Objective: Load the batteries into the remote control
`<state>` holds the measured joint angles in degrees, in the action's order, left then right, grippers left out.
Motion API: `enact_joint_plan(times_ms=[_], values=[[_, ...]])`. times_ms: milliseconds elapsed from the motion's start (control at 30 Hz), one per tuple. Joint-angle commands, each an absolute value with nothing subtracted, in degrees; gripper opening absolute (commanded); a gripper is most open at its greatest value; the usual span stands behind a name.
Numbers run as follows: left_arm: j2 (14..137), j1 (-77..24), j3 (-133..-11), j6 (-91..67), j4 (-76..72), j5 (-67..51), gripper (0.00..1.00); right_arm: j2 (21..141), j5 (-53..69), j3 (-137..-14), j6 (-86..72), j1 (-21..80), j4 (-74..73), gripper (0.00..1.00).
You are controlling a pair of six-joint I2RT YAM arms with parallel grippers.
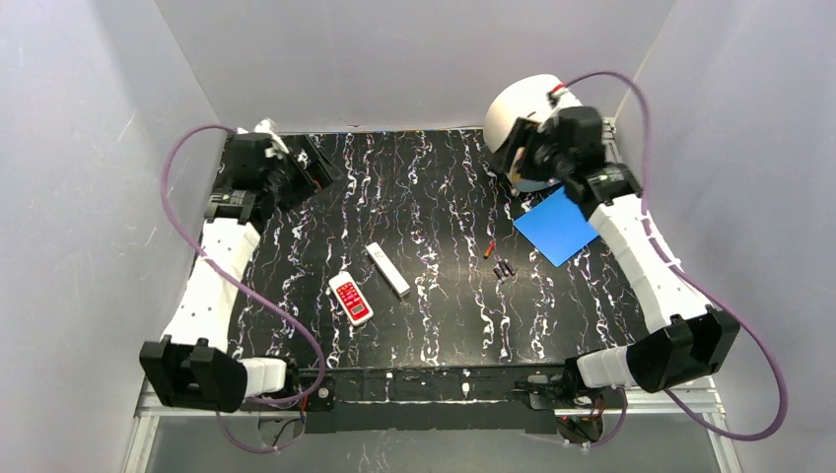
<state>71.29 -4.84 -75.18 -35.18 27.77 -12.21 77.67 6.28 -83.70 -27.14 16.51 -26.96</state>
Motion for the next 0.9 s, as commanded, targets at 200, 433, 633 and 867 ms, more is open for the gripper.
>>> enact_joint_plan(times_ms=[200, 433, 633, 867], values=[[78.77, -20.35, -65.73, -42.24, 39.12, -6.12, 0.98, 77.06, 0.27, -73.18, -20.41, 38.17, -20.72, 0.72], [85.45, -19.52, -66.09, -44.56, 37.75, -6.17, 0.98, 83.15, -5.07, -66.66, -12.47, 49.34, -12.78, 0.77], [83.08, -11.09, -65.97, -43.31, 38.95, -7.05, 0.95, 97.85, -3.3, -73.71, -13.18, 56.02, -13.59, 0.79], [80.15, -2.28, -65.75, -41.0, 38.74, -9.27, 0.89, 111.5, -5.25, -84.92, -15.91, 59.04, -18.19, 0.75]])
